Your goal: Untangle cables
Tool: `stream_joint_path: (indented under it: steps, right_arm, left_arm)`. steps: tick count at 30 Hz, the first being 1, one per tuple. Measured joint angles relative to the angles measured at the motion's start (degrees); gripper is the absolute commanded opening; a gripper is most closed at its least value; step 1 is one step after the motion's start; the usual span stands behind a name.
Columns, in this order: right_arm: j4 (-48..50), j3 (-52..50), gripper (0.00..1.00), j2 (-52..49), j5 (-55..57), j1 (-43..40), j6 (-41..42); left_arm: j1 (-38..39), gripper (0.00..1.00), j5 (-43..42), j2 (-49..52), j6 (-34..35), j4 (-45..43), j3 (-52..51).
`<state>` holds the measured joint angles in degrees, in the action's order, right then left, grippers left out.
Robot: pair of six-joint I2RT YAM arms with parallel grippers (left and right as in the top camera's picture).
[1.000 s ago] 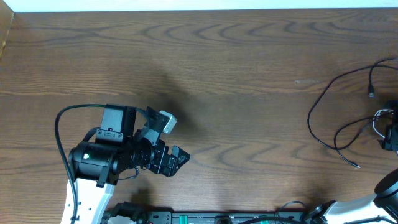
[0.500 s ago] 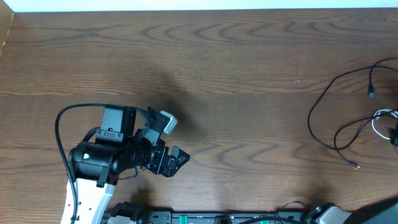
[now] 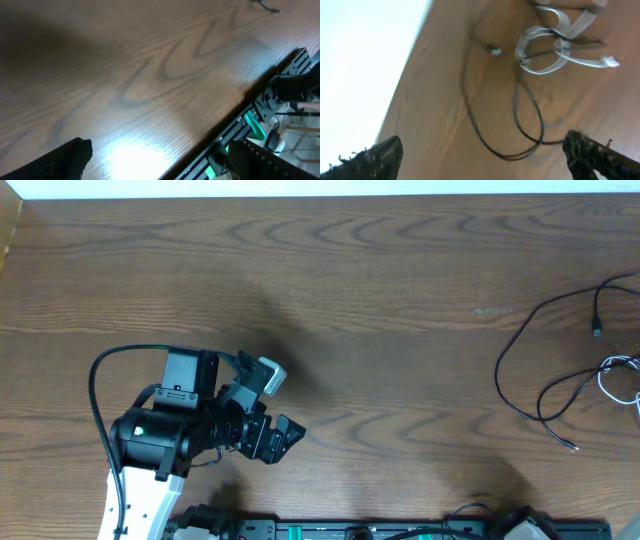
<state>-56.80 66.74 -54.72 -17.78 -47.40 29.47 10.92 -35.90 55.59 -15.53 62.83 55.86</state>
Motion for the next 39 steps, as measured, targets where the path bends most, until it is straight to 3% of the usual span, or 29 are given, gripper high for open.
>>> stream_joint_path:
  steps: [3, 7, 9, 11, 18, 28, 35, 39]
  right_arm:
    - [-0.31, 0.0, 0.94, 4.17, -10.29, 0.02, -12.09]
    - [0.76, 0.0, 0.91, 8.94, -22.51, 0.07, -21.84]
    - [2.05, 0.0, 0.89, 11.28, -27.52, 0.07, -24.24]
    - [5.01, -0.07, 0.99, 14.53, -34.27, 0.07, -25.92]
    - [9.51, 0.0, 0.99, 22.23, -49.29, 0.07, -27.69]
    - [10.4, 0.0, 0.99, 22.69, -60.04, 0.07, -30.93]
    - [8.72, -0.87, 0.99, 17.2, -53.29, 0.59, -31.43]
    - [9.75, -1.66, 0.99, 8.59, -48.81, 3.58, -31.78]
  left_arm:
    - [0.0, 0.93, 0.0, -0.72, 0.0, -0.13, 0.0]
    - [0.0, 0.93, 0.0, -3.15, 0.0, -0.13, 0.0]
    - [0.0, 0.93, 0.0, -4.74, 0.0, -0.11, 0.0]
    - [0.0, 0.93, 0.0, -6.67, 0.0, -0.11, 0.0]
    - [0.0, 0.93, -0.02, -10.25, -0.24, -0.07, 0.0]
    - [0.0, 0.93, 0.0, -10.54, -0.85, -0.11, 0.0]
    - [0.0, 0.93, 0.0, -10.56, -0.87, -0.2, 0.0]
    - [0.0, 0.93, 0.0, -10.54, -0.87, -0.24, 0.0]
